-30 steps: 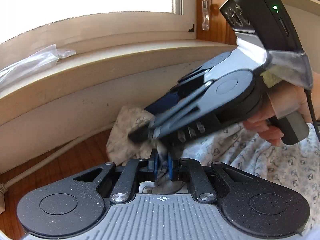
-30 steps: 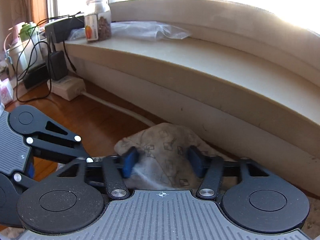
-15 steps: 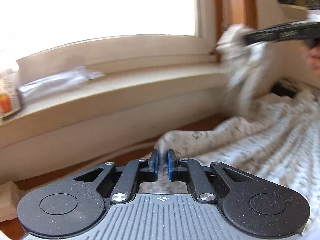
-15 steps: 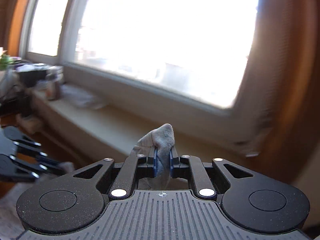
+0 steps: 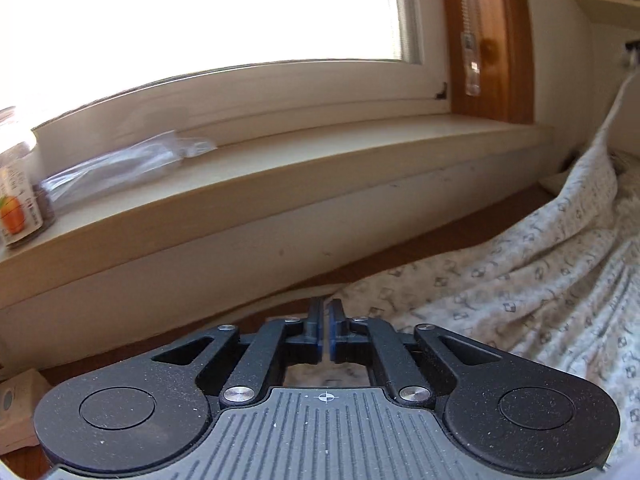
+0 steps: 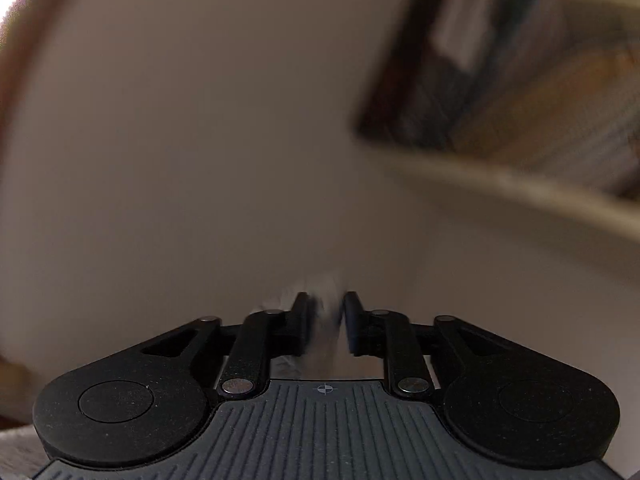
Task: Fold clothes
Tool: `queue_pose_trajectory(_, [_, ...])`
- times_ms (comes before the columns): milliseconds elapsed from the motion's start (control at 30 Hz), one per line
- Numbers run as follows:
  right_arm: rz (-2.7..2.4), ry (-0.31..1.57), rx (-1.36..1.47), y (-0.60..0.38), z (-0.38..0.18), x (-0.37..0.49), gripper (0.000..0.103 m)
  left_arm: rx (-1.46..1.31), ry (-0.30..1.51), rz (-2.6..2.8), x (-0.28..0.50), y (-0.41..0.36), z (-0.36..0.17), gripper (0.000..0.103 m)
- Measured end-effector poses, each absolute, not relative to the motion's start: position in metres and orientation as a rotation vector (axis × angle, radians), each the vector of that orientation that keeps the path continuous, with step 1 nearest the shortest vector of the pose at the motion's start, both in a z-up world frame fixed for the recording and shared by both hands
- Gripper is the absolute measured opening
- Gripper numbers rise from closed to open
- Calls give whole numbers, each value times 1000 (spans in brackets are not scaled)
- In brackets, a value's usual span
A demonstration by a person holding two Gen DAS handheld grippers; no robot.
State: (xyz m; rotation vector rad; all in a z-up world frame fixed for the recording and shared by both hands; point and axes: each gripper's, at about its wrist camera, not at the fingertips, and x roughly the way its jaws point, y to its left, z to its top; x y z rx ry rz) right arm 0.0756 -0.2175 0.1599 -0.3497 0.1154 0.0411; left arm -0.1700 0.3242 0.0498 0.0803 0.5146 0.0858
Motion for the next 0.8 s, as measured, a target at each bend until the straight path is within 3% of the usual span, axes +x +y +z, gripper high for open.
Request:
queue_pose_trajectory(67, [76, 182, -323, -226, 139, 82, 61, 83, 507, 61, -171, 319, 51, 5])
queue_pose_trajectory(433, [673, 495, -236, -150, 18, 52, 62, 133, 565, 6, -170, 298, 43, 27])
queue_pose_trajectory(500, [785, 517, -224, -131, 2, 37, 63, 138, 581, 0, -169, 296, 41, 36])
queue_pose_trajectory(633, [899, 531, -263, -101, -23, 20, 71, 161, 627, 1, -169, 293, 36, 38])
queue_pose_trajectory(800, [948, 547, -316, -86, -40, 11, 74, 127, 659, 4, -182, 296, 32, 38])
